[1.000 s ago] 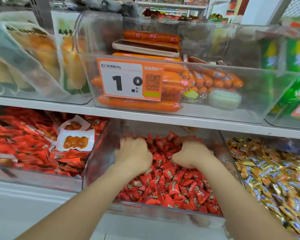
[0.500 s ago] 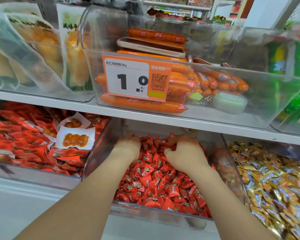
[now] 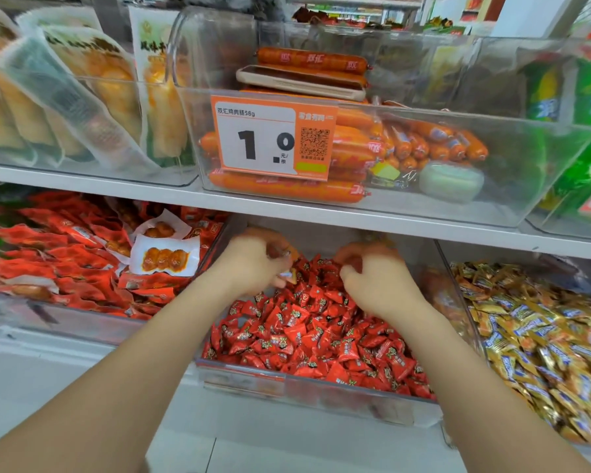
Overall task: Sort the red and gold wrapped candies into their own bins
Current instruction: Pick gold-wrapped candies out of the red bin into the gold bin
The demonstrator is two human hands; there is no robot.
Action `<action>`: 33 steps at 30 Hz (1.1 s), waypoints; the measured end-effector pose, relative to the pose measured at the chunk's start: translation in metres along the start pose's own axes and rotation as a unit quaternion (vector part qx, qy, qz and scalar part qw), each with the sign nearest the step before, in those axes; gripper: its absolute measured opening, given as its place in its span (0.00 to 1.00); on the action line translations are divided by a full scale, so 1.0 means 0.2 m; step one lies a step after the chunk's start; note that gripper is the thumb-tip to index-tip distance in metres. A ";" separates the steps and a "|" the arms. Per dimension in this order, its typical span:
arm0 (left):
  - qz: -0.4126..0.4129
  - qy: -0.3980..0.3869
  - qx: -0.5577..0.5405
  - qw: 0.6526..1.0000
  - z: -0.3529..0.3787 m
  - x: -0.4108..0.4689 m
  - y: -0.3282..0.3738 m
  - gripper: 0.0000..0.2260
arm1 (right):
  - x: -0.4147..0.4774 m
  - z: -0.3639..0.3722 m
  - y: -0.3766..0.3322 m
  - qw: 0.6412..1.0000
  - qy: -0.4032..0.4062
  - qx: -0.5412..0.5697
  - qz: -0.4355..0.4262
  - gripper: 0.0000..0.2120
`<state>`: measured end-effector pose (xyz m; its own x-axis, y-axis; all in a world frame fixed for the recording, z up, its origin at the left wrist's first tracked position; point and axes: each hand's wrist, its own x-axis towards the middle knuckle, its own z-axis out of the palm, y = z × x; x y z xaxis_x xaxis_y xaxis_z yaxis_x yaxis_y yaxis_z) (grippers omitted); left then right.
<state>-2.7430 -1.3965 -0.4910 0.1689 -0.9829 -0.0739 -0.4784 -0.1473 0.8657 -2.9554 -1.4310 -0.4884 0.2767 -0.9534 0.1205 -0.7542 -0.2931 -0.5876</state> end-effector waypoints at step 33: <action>0.059 -0.183 0.472 0.860 0.49 -0.08 0.14 0.37 | -0.56 -0.43 0.21 0.990 0.122 -0.059 -0.040 0.08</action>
<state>-2.8427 -1.3962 -0.5134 -0.1291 -0.9405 -0.3144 -0.9896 0.1018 0.1019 -3.0695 -1.3419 -0.4576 0.1973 -0.9114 0.3610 -0.8036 -0.3613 -0.4730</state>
